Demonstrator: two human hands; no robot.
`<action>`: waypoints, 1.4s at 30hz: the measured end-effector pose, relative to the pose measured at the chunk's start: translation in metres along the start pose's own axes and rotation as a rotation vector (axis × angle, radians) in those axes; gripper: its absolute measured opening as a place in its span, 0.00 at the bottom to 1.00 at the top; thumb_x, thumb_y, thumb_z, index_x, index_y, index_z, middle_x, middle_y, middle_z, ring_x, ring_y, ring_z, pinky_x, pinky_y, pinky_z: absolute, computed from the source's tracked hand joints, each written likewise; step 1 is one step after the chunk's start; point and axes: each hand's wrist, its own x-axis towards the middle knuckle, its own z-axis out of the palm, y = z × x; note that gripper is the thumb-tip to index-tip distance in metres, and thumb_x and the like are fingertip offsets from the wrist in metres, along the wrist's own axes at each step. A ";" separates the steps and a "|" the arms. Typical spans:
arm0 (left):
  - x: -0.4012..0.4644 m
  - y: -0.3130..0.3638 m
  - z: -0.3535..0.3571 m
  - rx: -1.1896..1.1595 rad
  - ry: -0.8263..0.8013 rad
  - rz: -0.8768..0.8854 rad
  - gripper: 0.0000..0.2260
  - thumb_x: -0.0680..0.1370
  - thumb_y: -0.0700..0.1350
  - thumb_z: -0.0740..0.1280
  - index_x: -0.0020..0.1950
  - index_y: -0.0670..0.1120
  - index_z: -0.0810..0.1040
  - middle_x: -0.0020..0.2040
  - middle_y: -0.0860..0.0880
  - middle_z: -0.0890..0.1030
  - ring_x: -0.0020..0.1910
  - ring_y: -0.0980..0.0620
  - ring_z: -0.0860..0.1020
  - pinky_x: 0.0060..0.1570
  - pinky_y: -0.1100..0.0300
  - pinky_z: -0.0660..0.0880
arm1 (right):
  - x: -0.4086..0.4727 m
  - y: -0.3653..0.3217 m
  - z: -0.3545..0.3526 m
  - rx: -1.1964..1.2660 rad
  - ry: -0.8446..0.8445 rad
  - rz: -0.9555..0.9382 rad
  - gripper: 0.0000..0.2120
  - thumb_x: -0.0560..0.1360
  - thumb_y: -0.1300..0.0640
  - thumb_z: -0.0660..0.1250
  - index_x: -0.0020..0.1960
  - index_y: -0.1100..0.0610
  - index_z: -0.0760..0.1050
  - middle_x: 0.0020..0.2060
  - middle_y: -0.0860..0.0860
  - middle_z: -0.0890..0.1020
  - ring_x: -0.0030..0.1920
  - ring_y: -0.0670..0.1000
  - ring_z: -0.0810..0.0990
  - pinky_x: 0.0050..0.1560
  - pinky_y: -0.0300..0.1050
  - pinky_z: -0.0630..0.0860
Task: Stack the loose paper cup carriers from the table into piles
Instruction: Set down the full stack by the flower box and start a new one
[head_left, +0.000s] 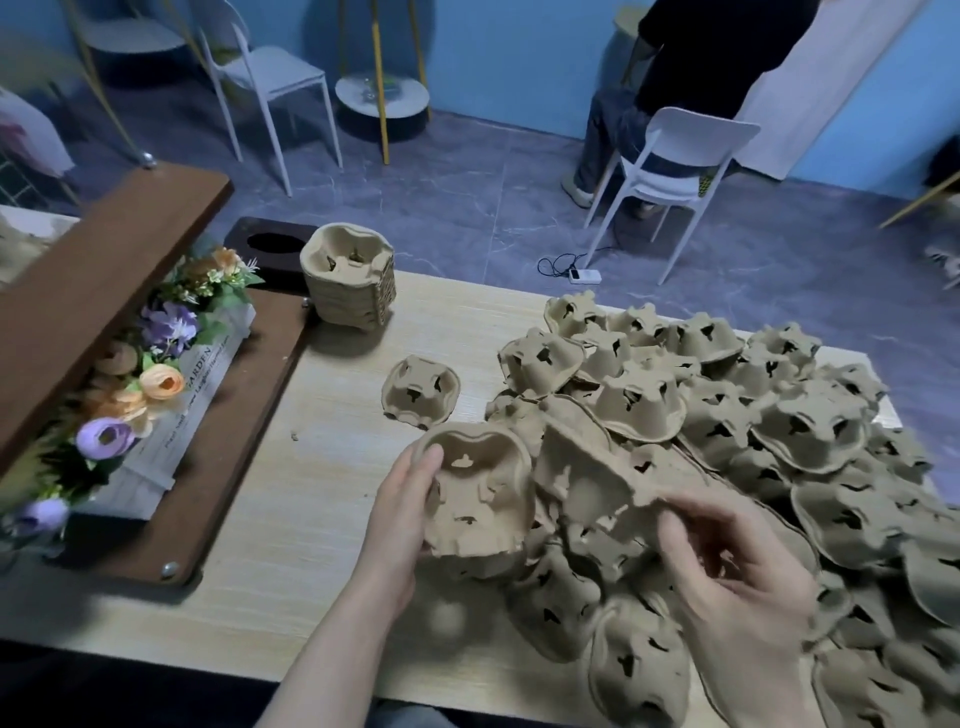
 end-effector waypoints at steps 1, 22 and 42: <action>-0.001 0.001 0.001 0.011 -0.025 0.000 0.12 0.82 0.45 0.61 0.61 0.48 0.79 0.56 0.52 0.85 0.55 0.56 0.82 0.56 0.55 0.76 | -0.003 -0.004 0.008 0.000 -0.014 -0.073 0.05 0.72 0.58 0.68 0.47 0.50 0.80 0.41 0.43 0.82 0.38 0.42 0.77 0.39 0.31 0.72; -0.005 0.006 -0.004 0.014 -0.075 -0.083 0.15 0.83 0.51 0.57 0.50 0.59 0.84 0.52 0.51 0.85 0.48 0.52 0.82 0.41 0.56 0.75 | -0.023 0.006 0.062 0.074 -0.266 0.529 0.16 0.71 0.50 0.72 0.59 0.49 0.78 0.49 0.45 0.81 0.46 0.44 0.79 0.49 0.34 0.74; -0.005 -0.005 0.024 -0.034 -0.416 -0.088 0.22 0.73 0.40 0.68 0.66 0.54 0.76 0.59 0.55 0.83 0.58 0.54 0.81 0.45 0.62 0.80 | -0.027 0.020 0.036 0.532 -0.048 0.857 0.09 0.74 0.69 0.69 0.54 0.63 0.77 0.40 0.52 0.84 0.41 0.48 0.82 0.39 0.39 0.79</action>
